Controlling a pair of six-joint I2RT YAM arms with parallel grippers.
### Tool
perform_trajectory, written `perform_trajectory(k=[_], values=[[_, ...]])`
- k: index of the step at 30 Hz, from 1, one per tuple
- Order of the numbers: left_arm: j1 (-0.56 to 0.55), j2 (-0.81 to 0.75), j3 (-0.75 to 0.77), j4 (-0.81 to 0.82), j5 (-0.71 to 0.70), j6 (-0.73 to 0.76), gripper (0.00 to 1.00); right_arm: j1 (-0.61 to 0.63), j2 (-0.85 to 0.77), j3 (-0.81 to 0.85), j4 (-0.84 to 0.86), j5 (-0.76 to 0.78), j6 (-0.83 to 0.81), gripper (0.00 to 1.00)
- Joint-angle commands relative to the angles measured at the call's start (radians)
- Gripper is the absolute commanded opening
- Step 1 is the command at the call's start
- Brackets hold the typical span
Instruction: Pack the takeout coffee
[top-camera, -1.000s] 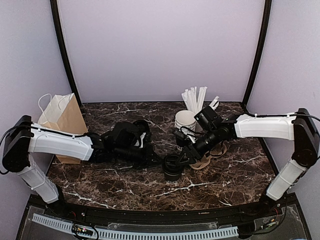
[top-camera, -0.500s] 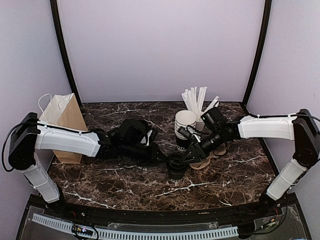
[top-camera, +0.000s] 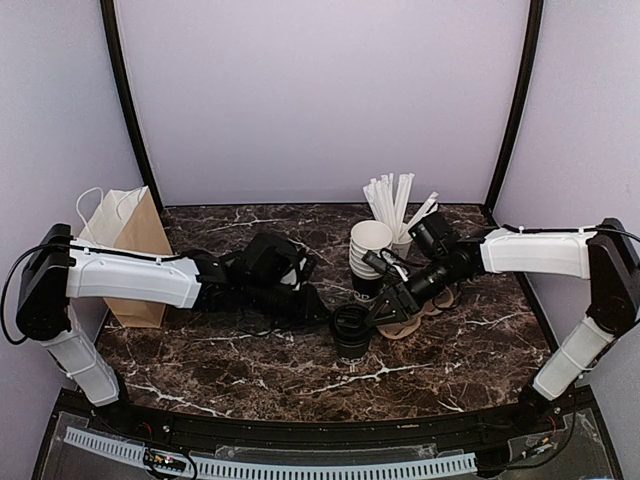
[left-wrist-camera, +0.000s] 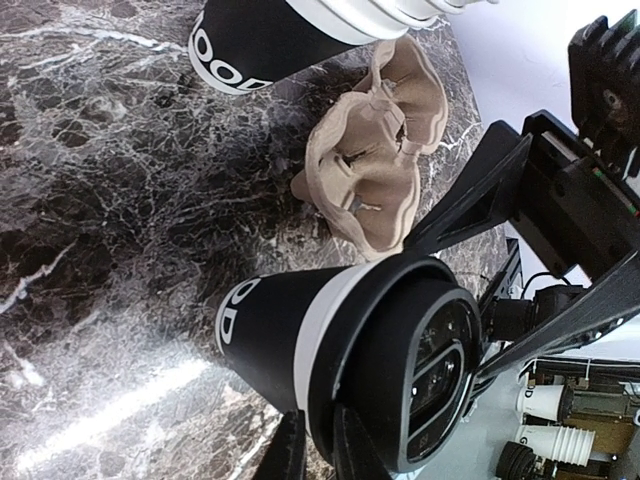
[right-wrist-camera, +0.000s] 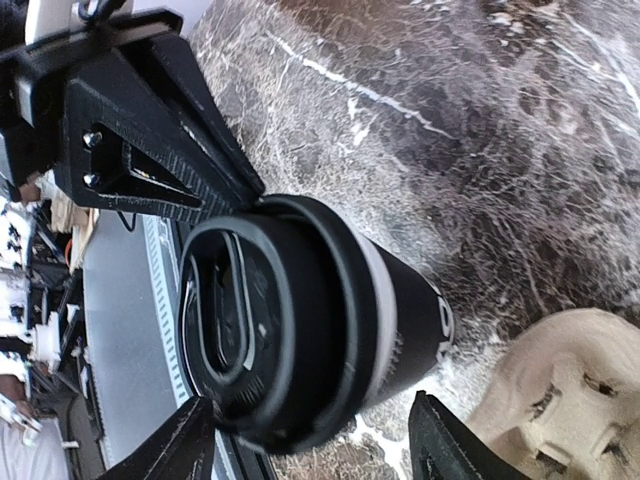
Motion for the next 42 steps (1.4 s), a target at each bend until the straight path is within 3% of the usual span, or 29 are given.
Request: perform_trajectory(k=[1,5,13,22,34,42], values=[[-0.003,0.011,-0.019,-0.164,-0.058,0.037,0.13,-0.035,-0.040,0.014,-0.020,-0.052,-0.002,0.68],[-0.003,0.026,-0.016,-0.142,-0.038,0.046,0.13,-0.037,-0.042,0.001,0.000,-0.043,0.002,0.66],[-0.003,0.034,-0.009,-0.056,0.035,0.077,0.14,-0.038,0.017,0.005,0.012,-0.021,0.046,0.50],[-0.004,0.077,-0.007,-0.066,0.059,0.083,0.14,-0.039,0.073,-0.016,0.026,-0.021,0.071,0.36],[0.003,0.163,-0.035,-0.066,0.101,0.079,0.14,-0.041,0.163,-0.069,0.066,-0.010,0.132,0.29],[0.037,0.188,-0.171,0.034,0.178,-0.023,0.13,-0.040,0.184,-0.092,0.072,0.015,0.168,0.27]])
